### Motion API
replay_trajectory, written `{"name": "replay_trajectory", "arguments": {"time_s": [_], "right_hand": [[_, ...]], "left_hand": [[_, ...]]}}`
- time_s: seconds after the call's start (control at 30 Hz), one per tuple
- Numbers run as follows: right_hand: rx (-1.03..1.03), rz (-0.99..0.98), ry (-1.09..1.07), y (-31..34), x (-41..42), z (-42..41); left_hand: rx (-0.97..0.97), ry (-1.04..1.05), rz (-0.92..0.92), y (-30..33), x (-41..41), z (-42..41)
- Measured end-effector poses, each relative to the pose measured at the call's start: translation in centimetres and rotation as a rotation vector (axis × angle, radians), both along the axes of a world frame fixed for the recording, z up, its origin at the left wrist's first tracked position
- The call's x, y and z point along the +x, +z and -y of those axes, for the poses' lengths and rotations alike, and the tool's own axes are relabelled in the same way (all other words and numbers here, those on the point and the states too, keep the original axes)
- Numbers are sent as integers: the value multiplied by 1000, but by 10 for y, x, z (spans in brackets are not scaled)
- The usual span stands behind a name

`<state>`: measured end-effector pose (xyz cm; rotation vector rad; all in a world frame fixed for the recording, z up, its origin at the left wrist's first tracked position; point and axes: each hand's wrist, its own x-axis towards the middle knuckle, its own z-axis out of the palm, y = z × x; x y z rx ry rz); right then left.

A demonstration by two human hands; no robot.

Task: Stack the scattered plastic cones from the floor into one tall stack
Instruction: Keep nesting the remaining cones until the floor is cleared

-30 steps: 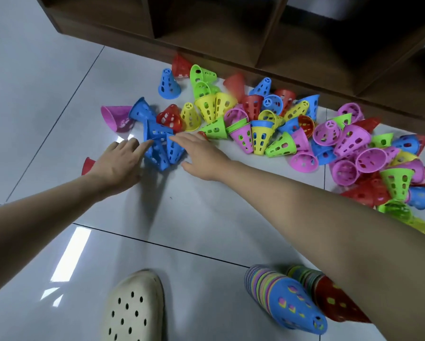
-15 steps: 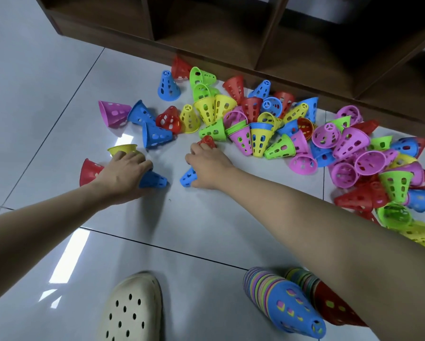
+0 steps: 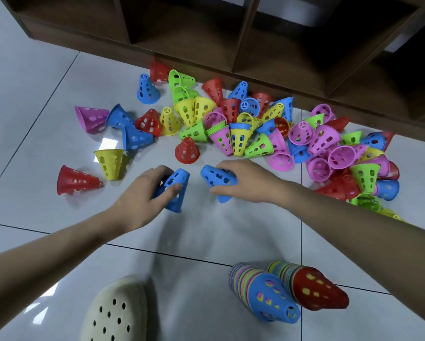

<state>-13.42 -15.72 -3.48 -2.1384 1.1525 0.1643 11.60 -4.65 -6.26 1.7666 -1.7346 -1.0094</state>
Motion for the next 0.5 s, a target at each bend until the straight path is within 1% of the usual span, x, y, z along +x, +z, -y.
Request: {"name": "replay_trajectory", "arguments": {"time_s": [0.13,0.23,0.33,0.5], "right_hand": [[-14,176,-180,45,-40,-30],[-36,241,-254,79,-64,-63],[-114,208,-195,107,-94,-94],[-67,150,-295,122,-155,-137]], "left_hand": [[-57,48,-232,33,-44,-13],[-82,-6,-365,58,-81,-32],[-146,-139,-404,74,-107,-54],[-162,-319,-375,80,-131,-76]]}}
